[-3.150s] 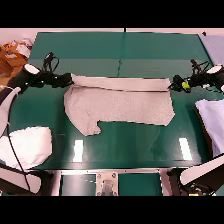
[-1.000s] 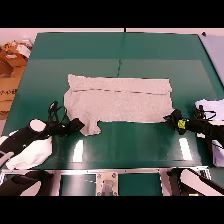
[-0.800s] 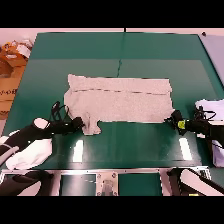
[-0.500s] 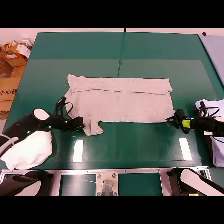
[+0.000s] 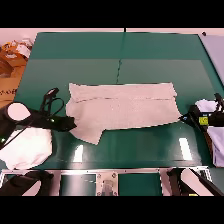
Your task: Fold the shirts.
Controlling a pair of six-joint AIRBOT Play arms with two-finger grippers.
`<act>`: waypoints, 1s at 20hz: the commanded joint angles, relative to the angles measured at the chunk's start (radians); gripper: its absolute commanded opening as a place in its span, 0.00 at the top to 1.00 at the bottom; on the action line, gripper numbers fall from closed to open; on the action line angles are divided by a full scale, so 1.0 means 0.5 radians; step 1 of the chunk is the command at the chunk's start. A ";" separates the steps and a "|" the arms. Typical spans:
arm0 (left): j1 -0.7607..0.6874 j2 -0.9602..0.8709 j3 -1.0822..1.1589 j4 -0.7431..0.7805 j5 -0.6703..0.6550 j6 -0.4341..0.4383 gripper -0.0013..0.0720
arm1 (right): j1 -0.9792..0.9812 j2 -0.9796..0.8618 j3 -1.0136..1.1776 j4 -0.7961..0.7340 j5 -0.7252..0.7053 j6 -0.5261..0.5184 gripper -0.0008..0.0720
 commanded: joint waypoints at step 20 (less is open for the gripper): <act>0.022 -1.600 1.518 0.259 1.012 0.104 0.07 | 0.542 -1.834 1.891 0.172 -0.522 0.062 0.40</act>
